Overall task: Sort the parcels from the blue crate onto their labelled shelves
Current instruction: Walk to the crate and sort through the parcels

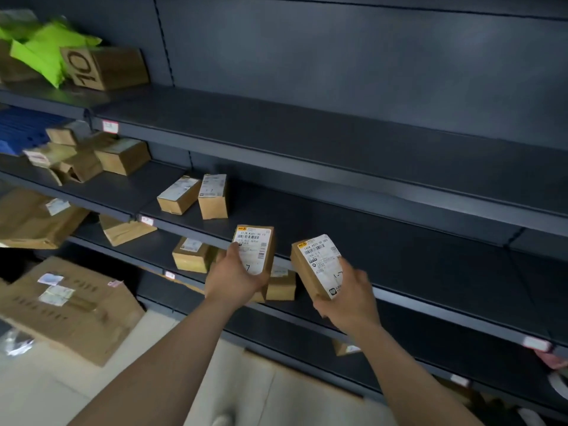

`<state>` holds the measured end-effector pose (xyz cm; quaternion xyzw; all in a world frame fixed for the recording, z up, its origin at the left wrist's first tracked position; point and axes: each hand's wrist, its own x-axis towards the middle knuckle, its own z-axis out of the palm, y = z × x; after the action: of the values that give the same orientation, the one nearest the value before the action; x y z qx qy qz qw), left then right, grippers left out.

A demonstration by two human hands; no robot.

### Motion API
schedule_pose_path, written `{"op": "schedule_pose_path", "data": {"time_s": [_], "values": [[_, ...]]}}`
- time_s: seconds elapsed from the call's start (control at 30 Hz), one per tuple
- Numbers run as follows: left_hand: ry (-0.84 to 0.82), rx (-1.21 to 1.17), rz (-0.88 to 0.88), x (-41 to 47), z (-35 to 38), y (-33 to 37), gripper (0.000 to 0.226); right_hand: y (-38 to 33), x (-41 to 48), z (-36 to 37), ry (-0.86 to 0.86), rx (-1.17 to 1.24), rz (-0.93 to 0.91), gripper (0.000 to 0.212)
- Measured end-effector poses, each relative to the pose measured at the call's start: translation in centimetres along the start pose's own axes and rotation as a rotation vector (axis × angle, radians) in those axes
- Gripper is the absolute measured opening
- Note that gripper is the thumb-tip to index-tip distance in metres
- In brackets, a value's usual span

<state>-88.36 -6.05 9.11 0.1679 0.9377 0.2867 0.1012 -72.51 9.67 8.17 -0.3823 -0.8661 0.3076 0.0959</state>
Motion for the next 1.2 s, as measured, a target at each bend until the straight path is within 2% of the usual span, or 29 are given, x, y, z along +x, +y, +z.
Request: {"op": "schedule_pose_path", "data": {"time_s": [0.3, 0.53, 0.9, 1.2], "values": [[-0.161, 0.056, 0.099, 13.7, -0.9, -1.9, 0.091, -5.8, 7.2, 5.1, 0.088, -0.015, 0.144, 0.095], [-0.237, 0.101, 0.134, 20.5, 1.4, -2.4, 0.089, -7.2, 11.1, 8.2, 0.117, -0.043, 0.202, 0.091], [-0.23, 0.129, 0.126, 26.9, 5.4, -3.1, 0.088, -5.9, 16.4, 11.3, 0.133, -0.046, 0.172, 0.089], [-0.184, 0.157, 0.12, 28.7, 8.1, -2.4, 0.085, -4.8, 19.8, 12.0, 0.096, -0.073, 0.14, 0.09]]}}
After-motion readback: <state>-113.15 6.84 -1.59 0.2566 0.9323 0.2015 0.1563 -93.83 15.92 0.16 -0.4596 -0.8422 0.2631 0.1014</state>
